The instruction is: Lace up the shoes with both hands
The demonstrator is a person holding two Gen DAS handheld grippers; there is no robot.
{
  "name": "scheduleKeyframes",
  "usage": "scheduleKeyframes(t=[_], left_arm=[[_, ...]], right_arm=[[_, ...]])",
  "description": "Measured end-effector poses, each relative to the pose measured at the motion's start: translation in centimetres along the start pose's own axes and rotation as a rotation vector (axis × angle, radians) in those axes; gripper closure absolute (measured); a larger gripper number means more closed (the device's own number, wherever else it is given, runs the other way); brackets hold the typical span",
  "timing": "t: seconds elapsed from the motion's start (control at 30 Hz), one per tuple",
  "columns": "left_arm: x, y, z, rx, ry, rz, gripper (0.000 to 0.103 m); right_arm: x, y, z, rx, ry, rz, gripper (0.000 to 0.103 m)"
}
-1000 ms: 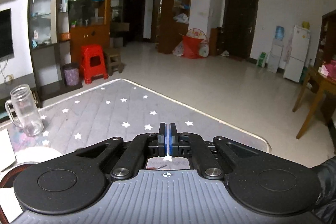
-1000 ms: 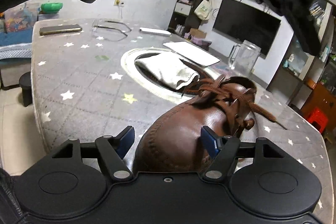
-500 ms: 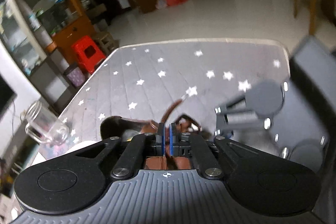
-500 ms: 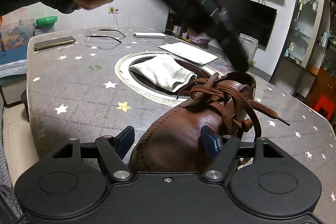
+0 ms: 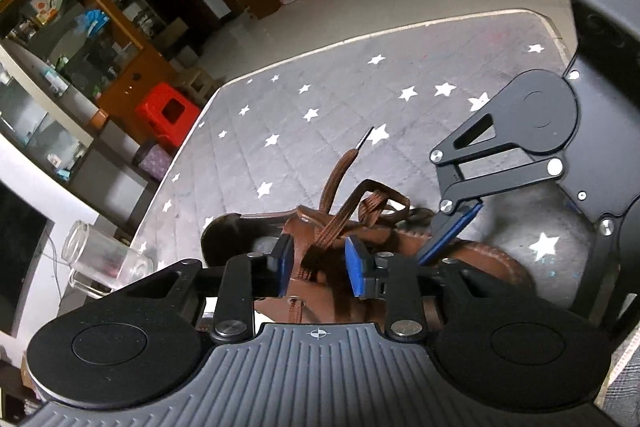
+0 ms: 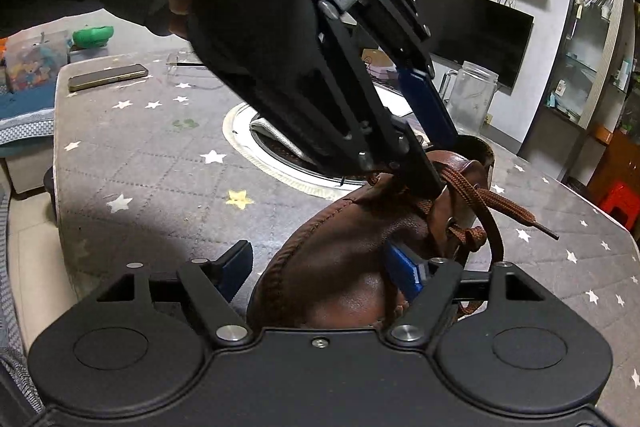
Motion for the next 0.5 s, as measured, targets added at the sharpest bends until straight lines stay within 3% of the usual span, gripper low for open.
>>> scheduleKeyframes(t=[0.23,0.5], left_arm=[[1.3,-0.3,-0.2,-0.025,0.005,0.137,0.095],[2.9,-0.9,-0.2,-0.063,0.014,0.331,0.100]], right_arm=[[-0.2,0.0,0.1,0.002,-0.004,-0.004,0.025],[-0.1,0.1,0.1,0.002,-0.004,-0.006,0.025]])
Point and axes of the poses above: each gripper's, at about its wrist camera, not at the fingertips, and z roughly against the way its jaws point, x to its left, y to its underside, the point moved 10 cm from there along -z, roughly the way its jaws point, and after that the axes turned 3 degrees about -x, right-handed, at the moved point
